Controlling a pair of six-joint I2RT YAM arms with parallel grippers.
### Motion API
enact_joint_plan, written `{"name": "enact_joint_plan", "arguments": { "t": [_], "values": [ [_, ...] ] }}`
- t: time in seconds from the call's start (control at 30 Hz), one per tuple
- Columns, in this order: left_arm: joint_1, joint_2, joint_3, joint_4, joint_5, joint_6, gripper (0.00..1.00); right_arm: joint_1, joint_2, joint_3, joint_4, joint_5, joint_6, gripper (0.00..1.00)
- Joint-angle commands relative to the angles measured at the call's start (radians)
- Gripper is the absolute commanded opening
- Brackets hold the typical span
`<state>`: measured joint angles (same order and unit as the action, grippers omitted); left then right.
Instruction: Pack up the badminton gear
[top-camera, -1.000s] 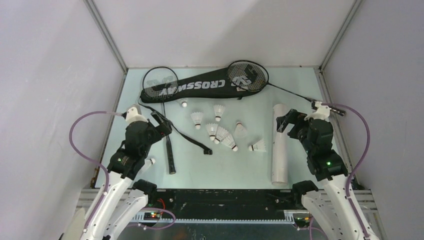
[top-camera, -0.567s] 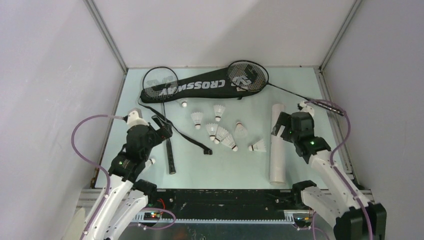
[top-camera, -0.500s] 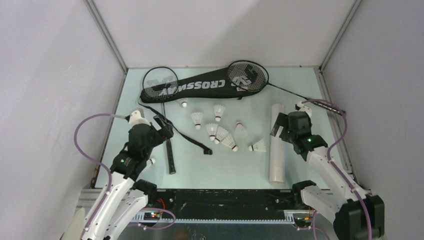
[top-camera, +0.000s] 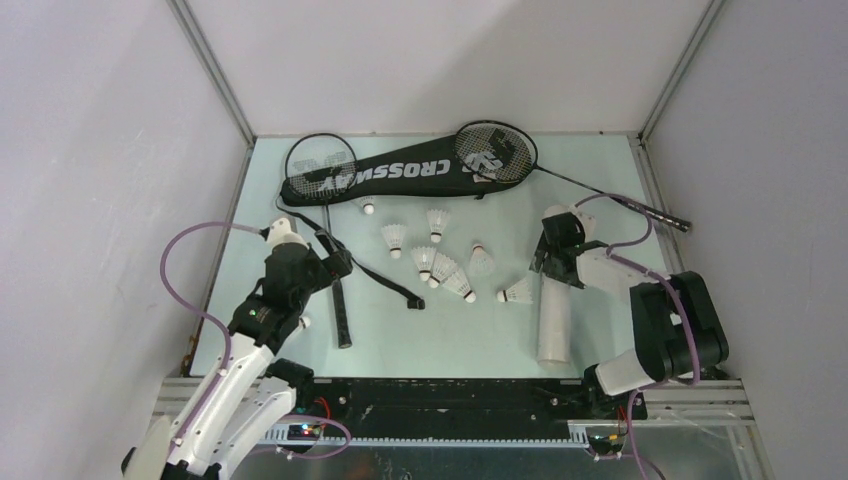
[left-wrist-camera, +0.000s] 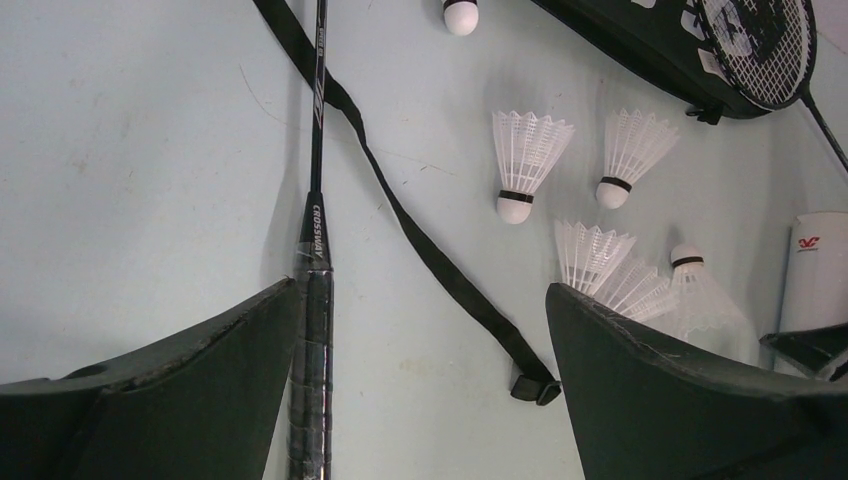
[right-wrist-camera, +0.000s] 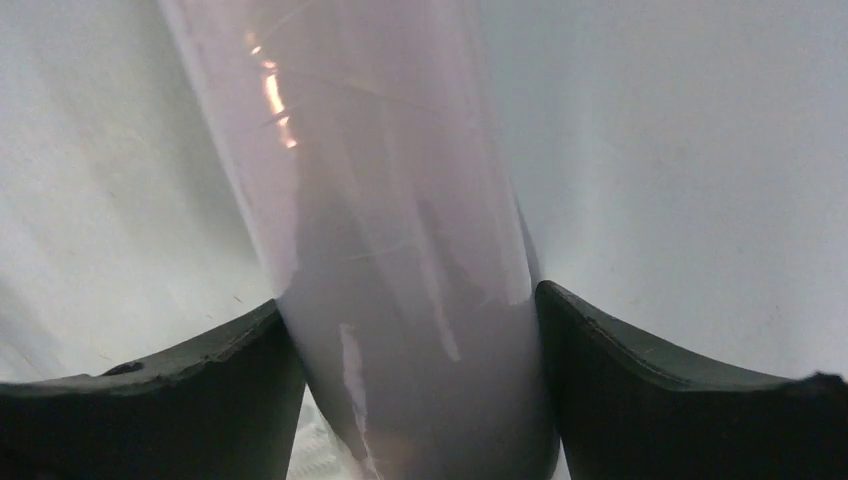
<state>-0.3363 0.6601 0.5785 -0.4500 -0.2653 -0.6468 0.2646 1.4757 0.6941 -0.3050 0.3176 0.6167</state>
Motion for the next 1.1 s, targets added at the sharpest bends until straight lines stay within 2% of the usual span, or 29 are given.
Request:
{"name": "enact_joint_plan", "arguments": {
  "t": [0.0, 0.1, 0.17, 0.23, 0.3, 0.33, 0.37, 0.47, 0.5, 0.63, 0.7, 0.77, 0.87, 1.0, 1.07],
  "values": [
    [-0.007, -0.008, 0.003, 0.019, 0.012, 0.013, 0.98, 0.026, -0.009, 0.060, 0.066, 0.124, 0.058, 0.77],
    [-0.006, -0.016, -0.006, 0.029, 0.043, 0.019, 0.98, 0.036, -0.130, 0.061, 0.040, 0.196, 0.059, 0.63],
    [-0.007, -0.024, -0.014, 0.055, 0.095, 0.029, 0.98, 0.041, -0.234, 0.061, 0.023, 0.225, 0.037, 0.59],
    [-0.010, -0.032, -0.024, 0.109, 0.189, 0.048, 0.98, 0.051, -0.355, 0.061, 0.008, 0.224, 0.000, 0.58],
    [-0.023, -0.034, -0.035, 0.203, 0.380, 0.064, 0.98, 0.066, -0.481, 0.061, -0.003, 0.191, -0.033, 0.58],
    [-0.045, -0.028, -0.039, 0.279, 0.430, 0.070, 0.98, 0.071, -0.526, 0.060, -0.004, 0.151, -0.049, 0.57],
    [-0.063, -0.023, -0.039, 0.316, 0.507, 0.073, 0.98, 0.086, -0.635, 0.055, -0.002, 0.101, -0.055, 0.56],
    [-0.192, 0.031, -0.002, 0.444, 0.571, 0.113, 0.98, 0.131, -0.761, 0.042, 0.053, -0.067, -0.099, 0.54],
    [-0.224, 0.047, 0.011, 0.464, 0.587, 0.125, 0.98, 0.140, -0.824, 0.028, 0.079, -0.179, -0.115, 0.54],
    [-0.384, 0.196, 0.121, 0.545, 0.672, 0.195, 0.98, 0.202, -0.929, -0.033, 0.297, -0.509, -0.154, 0.52],
    [-0.452, 0.264, 0.183, 0.564, 0.697, 0.213, 0.98, 0.250, -0.937, -0.056, 0.412, -0.584, -0.160, 0.51],
    [-0.511, 0.348, 0.253, 0.568, 0.720, 0.238, 0.98, 0.313, -0.927, -0.065, 0.497, -0.587, -0.186, 0.50],
    [-0.580, 0.392, 0.288, 0.566, 0.714, 0.281, 0.98, 0.434, -0.899, -0.067, 0.601, -0.526, -0.243, 0.49],
    [-0.614, 0.402, 0.276, 0.627, 0.666, 0.269, 0.98, 0.588, -0.849, -0.067, 0.719, -0.355, -0.314, 0.48],
    [-0.620, 0.406, 0.271, 0.655, 0.682, 0.263, 0.98, 0.667, -0.814, -0.067, 0.792, -0.188, -0.359, 0.48]
  ]
}}
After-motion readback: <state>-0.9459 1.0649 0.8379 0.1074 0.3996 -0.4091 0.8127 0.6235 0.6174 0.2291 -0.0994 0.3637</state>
